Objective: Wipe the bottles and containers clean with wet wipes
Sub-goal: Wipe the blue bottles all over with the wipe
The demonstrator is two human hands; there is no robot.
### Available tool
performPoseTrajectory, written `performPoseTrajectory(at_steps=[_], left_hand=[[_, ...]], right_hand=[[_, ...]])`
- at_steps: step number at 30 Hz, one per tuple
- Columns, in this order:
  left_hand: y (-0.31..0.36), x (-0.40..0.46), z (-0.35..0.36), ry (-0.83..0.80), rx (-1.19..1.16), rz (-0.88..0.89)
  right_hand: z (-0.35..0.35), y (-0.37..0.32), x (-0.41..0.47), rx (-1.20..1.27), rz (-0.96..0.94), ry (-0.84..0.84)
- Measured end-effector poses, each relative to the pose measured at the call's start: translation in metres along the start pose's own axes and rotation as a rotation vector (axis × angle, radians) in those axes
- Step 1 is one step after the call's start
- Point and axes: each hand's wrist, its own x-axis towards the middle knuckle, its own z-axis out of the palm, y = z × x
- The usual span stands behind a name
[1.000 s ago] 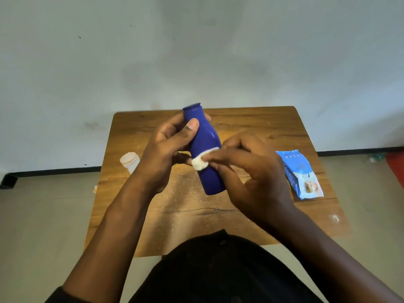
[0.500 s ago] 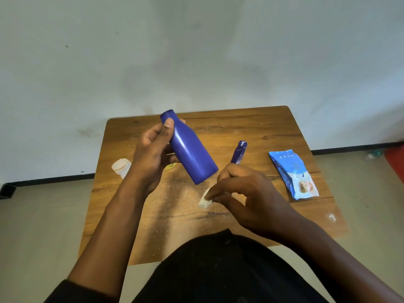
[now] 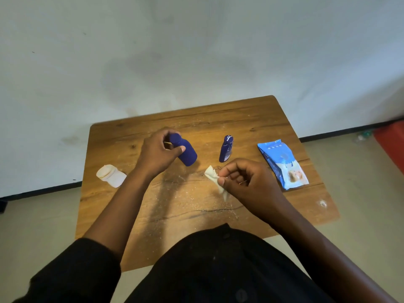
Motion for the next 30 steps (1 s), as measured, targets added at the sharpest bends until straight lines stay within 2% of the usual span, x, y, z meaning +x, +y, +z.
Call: performPoseTrajectory(at_steps=[7,11,30], left_hand=[[-0.031,0.014,0.044,-0.102,0.225,0.065],[-0.041,0.017,0.054,-0.103,0.298,0.066],[-0.049,0.008,0.061,-0.109,0.33,-0.006]], right_hand=[[-0.013,-0.003,-0.004,0.412,0.22,-0.072],[-0.014,0.0,-0.007,0.559,0.275,-0.026],[-0.012,0.011,-0.014,0.537,0.261,0.028]])
